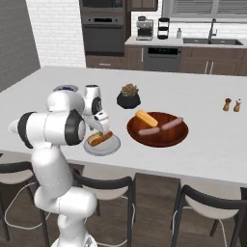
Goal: Place one bun and one sausage from the bowl on each plate.
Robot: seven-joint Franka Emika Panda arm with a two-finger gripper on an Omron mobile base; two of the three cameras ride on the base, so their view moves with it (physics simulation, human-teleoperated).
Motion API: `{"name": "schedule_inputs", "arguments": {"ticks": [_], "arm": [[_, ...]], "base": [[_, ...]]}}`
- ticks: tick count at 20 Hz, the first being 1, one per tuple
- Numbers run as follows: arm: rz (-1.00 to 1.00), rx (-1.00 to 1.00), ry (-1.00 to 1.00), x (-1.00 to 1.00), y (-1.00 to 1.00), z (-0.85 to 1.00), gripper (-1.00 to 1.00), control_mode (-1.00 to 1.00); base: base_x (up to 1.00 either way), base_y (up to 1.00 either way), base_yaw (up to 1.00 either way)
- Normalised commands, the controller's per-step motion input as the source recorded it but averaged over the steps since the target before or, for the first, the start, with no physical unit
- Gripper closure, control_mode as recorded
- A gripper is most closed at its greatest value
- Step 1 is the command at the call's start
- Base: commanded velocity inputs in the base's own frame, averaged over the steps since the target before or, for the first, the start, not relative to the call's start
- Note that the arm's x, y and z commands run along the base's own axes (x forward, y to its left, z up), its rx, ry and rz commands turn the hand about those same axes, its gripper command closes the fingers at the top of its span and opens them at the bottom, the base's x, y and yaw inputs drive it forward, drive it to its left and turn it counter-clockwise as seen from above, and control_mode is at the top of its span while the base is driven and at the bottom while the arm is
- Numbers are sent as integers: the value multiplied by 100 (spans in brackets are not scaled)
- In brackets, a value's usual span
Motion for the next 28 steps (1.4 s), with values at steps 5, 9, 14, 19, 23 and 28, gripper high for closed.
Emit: {"name": "schedule_inputs", "arguments": {"ticks": [5,9,14,19,23,28], "arm": [[0,0,-27,-48,-80,59,-100,-100],[0,0,-25,-21,-100,70,-100,-100],[-4,0,3,35,-100,32,-100,-100],[-4,0,16,100,-95,-14,-100,-100],[1,0,4,98,-35,-65,-100,-100],[0,0,4,96,-10,-63,-100,-100]], "base": [[0,0,0],[0,0,0],[0,0,0],[0,0,0],[0,0,0],[0,0,0]]}}
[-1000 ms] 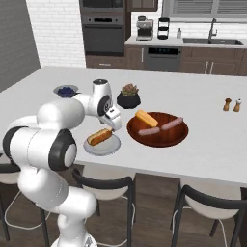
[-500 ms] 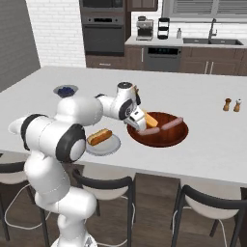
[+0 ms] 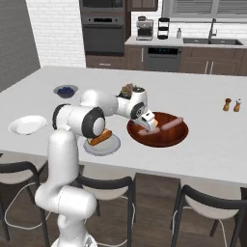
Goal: Place one bun and one sausage from the bowl on each plate.
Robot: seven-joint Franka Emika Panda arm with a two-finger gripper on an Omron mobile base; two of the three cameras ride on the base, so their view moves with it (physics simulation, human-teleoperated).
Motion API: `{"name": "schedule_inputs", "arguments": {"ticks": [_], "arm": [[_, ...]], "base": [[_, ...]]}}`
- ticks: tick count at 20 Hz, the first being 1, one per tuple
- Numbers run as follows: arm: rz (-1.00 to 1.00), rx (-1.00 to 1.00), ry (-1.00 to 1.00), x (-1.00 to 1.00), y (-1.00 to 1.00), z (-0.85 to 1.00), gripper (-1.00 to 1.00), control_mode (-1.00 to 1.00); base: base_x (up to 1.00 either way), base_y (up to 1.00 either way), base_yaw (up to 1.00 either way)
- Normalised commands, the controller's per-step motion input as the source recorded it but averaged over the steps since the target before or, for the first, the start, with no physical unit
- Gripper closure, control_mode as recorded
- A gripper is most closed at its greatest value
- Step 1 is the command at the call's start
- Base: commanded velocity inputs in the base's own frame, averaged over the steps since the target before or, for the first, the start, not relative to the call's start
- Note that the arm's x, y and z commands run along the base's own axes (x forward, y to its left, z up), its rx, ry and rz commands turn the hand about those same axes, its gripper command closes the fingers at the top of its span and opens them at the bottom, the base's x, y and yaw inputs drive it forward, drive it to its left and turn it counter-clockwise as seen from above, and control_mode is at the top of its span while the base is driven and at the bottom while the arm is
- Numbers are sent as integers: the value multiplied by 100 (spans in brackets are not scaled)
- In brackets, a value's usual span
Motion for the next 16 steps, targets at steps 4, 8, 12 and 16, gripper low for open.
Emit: {"name": "schedule_inputs", "arguments": {"ticks": [4,8,12,16], "arm": [[0,0,2,72,-11,-67,-100,-100],[4,-2,0,-30,-31,-54,-100,-100],[1,-2,-2,-14,0,-44,100,-100],[0,0,-2,-17,2,0,100,-100]], "base": [[0,0,0],[0,0,0],[0,0,0],[0,0,0]]}}
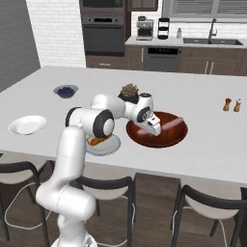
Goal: Place one bun and one sausage from the bowl on each plate.
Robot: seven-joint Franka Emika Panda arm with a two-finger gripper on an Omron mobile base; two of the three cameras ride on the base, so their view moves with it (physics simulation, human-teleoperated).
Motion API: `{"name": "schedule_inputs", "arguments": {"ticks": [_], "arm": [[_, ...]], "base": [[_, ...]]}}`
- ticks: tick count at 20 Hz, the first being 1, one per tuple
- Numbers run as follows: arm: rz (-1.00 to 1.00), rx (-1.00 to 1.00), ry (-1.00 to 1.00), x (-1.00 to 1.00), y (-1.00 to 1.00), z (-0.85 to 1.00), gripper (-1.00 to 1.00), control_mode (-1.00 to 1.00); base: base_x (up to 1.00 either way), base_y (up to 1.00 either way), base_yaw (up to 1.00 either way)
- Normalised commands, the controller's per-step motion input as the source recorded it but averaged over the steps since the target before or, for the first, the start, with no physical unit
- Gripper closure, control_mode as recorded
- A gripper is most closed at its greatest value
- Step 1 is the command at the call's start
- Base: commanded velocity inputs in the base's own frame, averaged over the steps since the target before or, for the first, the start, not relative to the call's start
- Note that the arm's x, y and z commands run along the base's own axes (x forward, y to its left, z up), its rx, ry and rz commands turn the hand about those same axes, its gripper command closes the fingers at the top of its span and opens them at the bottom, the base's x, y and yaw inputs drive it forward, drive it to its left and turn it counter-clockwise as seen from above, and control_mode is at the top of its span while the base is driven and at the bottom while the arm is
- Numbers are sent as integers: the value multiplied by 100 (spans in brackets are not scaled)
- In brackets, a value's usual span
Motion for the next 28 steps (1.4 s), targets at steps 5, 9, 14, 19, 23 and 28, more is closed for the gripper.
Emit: {"name": "schedule_inputs", "arguments": {"ticks": [5,9,14,19,23,28], "arm": [[0,0,-12,-73,40,92,100,-100],[11,-3,-7,-79,97,87,100,-100],[23,-7,6,-72,100,2,100,-100],[42,-1,15,-23,100,-39,100,-100],[25,4,20,14,44,-50,100,-100],[19,0,10,-8,-20,-59,100,-100]], "base": [[0,0,0],[0,0,0],[0,0,0],[0,0,0],[0,0,0],[0,0,0]]}}
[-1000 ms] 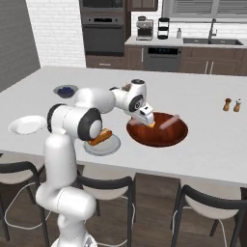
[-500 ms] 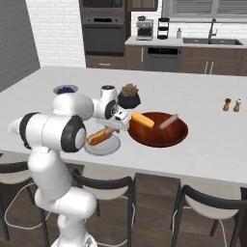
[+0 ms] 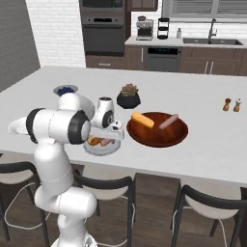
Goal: Place one bun and one sausage from the bowl on each plate.
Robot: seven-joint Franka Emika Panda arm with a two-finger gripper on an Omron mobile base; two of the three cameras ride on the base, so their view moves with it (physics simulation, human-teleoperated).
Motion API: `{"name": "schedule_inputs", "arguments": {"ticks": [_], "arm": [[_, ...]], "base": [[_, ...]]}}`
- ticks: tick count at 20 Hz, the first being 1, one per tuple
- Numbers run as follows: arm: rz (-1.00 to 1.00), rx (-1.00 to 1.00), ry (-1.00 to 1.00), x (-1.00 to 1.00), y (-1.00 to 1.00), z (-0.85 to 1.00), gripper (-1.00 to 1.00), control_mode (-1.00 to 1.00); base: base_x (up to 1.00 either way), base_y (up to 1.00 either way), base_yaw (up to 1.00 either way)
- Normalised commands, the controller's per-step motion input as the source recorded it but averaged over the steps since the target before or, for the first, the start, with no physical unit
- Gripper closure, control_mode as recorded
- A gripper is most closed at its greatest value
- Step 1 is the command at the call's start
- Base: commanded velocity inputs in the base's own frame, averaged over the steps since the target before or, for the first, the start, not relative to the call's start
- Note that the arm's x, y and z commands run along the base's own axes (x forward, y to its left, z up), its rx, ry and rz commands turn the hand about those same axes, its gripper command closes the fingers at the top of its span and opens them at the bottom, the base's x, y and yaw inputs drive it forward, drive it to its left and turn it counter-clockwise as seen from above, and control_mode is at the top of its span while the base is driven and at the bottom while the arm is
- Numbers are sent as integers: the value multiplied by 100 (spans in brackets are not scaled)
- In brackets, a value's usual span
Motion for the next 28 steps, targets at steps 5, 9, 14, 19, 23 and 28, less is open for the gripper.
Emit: {"name": "schedule_inputs", "arguments": {"ticks": [5,9,14,19,23,28], "arm": [[5,0,2,-4,-5,-13,-100,-100],[0,0,-11,-18,0,29,-100,-100],[0,0,-24,-25,-12,82,-100,-100],[18,3,-38,-19,-81,100,-100,-100],[19,4,-28,13,-100,98,-100,-100],[15,2,-6,63,-97,56,-100,-100]], "base": [[0,0,0],[0,0,0],[0,0,0],[0,0,0],[0,0,0],[0,0,0]]}}
